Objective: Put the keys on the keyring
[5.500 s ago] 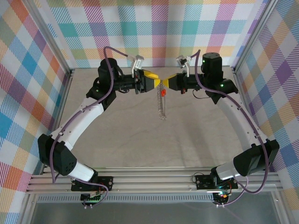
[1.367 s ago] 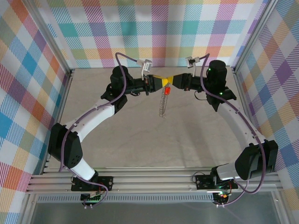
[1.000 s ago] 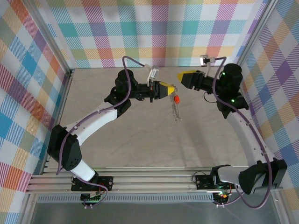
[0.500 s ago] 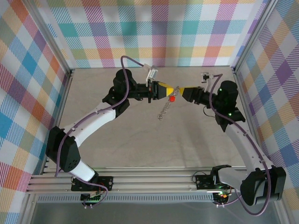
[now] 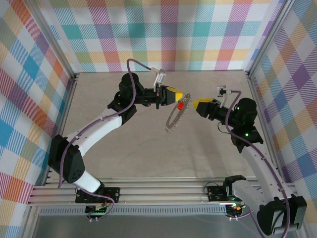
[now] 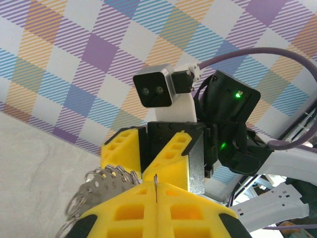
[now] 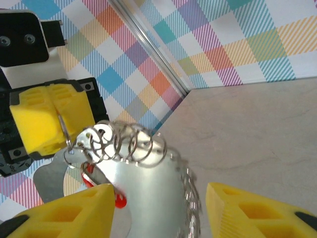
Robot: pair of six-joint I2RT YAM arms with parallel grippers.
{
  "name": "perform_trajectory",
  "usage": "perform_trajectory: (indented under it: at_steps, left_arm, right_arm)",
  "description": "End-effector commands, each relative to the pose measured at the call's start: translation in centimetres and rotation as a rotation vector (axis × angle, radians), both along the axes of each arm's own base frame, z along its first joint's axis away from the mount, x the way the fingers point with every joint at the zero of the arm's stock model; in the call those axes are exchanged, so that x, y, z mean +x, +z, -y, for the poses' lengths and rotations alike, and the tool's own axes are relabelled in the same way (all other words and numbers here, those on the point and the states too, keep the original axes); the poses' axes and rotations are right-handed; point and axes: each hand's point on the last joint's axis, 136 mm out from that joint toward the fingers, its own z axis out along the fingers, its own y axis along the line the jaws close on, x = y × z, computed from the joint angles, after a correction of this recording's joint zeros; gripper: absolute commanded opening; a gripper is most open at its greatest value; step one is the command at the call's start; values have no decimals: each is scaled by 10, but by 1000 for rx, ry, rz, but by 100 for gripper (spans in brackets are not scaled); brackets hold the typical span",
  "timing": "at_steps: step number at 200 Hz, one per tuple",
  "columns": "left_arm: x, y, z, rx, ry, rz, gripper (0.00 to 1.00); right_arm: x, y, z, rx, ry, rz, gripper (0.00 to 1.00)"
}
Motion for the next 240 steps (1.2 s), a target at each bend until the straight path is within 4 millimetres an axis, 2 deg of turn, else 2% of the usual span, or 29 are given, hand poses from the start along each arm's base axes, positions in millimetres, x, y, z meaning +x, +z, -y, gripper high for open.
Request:
perform_trajectory:
  at_steps: [1,49,149,240]
  left_arm:
    - [-7,30,-8,-44,-3,85,0]
    - [-6,30,-8,-45,3,83,0]
    - [-7,31,-8,-48,3,82,0]
    - [-6,32,-8,-53,5,80,0]
  right_arm:
    - [-10,10,-3,15,16,51,50]
    - [-19,15,-19,1,73,82,48]
    - [-14,15,-50,-43,133,105,49]
    - [-7,14,-65,-55,147,111,48]
